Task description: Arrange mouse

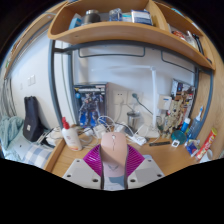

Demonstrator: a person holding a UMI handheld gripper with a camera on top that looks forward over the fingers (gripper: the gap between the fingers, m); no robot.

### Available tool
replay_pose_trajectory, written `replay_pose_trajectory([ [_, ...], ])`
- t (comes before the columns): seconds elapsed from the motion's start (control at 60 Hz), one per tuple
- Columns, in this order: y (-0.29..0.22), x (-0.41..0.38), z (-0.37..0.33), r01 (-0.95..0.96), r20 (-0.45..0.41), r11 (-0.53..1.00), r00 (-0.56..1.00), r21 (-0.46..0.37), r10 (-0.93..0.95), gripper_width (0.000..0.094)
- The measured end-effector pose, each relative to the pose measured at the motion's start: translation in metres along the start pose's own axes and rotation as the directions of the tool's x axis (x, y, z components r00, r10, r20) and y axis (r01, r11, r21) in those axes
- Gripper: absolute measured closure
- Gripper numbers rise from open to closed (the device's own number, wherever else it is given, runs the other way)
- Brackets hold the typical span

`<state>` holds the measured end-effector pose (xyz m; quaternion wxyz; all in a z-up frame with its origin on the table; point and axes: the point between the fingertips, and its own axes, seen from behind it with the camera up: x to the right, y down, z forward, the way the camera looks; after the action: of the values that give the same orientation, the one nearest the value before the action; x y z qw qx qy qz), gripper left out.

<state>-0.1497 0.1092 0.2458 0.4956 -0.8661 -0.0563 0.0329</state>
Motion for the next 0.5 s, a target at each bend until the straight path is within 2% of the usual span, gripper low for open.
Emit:
replay_pose_trajectory([
  [0.1,0.012,0.031,0.034,-0.011,-0.035,0.999,0.999,-0.037,0.010,0.0675],
  [0.333,0.114,0.068,0.110,-0.066,-0.055,0.971,0.997,-0.228,0.055,0.0674],
  [0.5,0.169,0.074,0.126,-0.083,-0.071,0.943,0.995,-0.323,0.064,0.0669],
])
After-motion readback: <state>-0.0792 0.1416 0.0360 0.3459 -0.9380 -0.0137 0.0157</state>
